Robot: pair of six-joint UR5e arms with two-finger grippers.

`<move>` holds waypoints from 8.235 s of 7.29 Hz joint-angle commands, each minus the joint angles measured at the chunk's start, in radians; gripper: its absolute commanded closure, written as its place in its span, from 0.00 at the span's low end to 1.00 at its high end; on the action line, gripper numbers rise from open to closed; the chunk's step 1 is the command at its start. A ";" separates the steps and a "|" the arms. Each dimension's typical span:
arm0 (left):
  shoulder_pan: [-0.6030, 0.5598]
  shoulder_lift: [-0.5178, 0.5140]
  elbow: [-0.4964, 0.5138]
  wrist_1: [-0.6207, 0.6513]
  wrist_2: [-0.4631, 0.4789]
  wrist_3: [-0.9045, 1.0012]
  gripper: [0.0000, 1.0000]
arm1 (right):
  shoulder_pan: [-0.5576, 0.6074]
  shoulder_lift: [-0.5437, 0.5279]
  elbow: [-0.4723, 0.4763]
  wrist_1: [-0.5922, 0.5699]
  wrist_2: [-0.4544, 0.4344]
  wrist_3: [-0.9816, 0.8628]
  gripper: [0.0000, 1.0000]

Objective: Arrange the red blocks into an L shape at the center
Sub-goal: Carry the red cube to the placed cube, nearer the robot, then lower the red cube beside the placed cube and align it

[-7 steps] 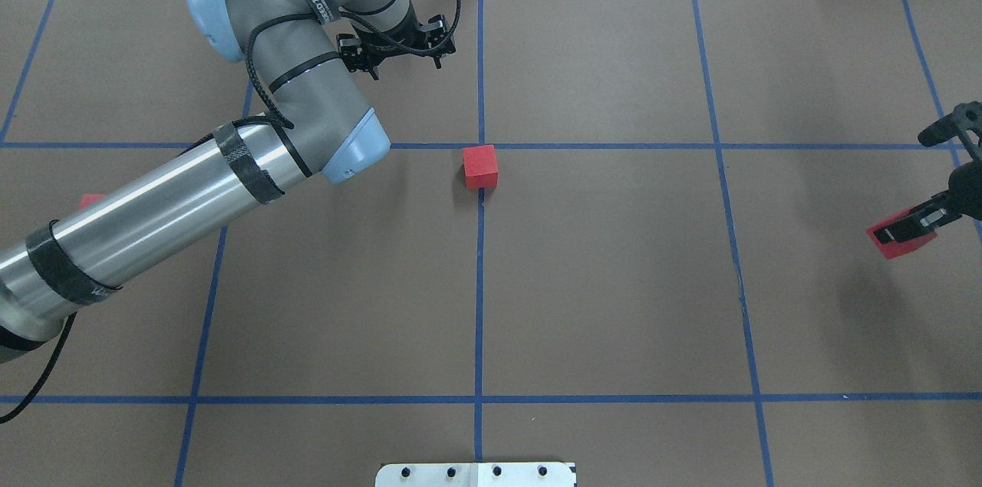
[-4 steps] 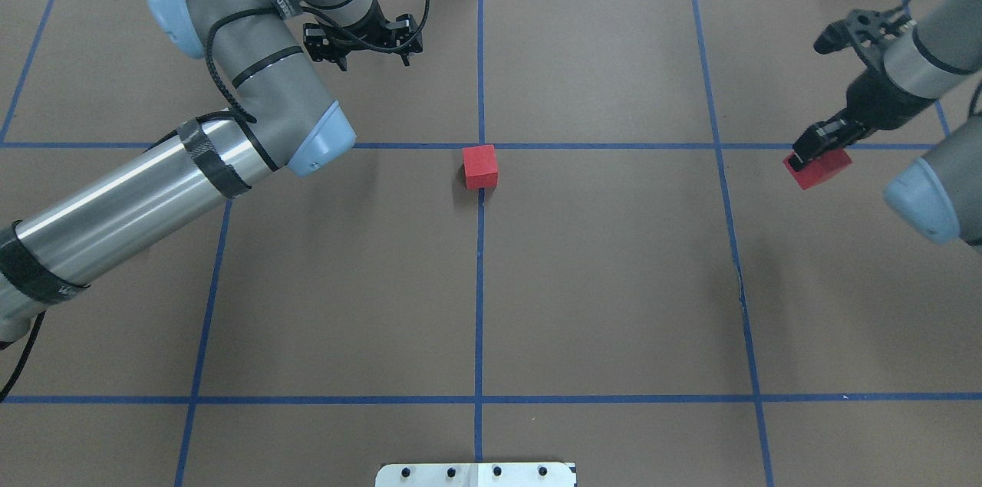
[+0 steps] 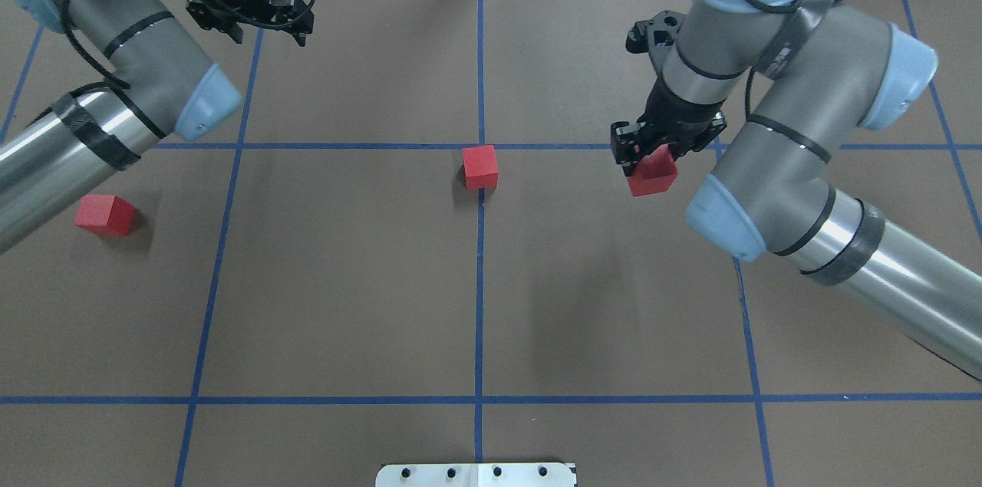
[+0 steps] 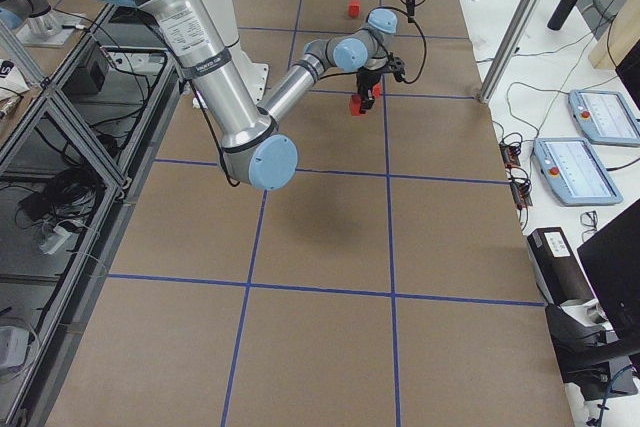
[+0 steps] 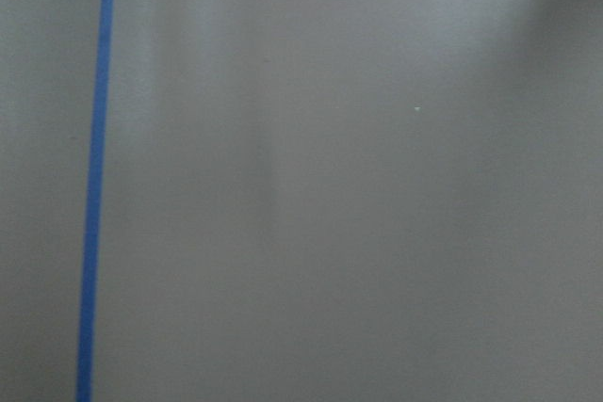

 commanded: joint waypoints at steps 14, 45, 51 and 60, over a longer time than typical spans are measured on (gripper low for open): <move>-0.118 0.113 0.007 -0.020 -0.076 0.198 0.01 | -0.186 0.329 -0.456 0.255 -0.160 0.326 1.00; -0.118 0.119 0.053 -0.062 -0.075 0.205 0.01 | -0.201 0.326 -0.499 0.331 -0.232 0.333 0.73; -0.118 0.119 0.099 -0.120 -0.075 0.204 0.01 | -0.201 0.326 -0.502 0.336 -0.247 0.335 0.35; -0.122 0.116 0.097 -0.120 -0.075 0.196 0.00 | -0.129 0.326 -0.448 0.324 -0.156 0.342 0.02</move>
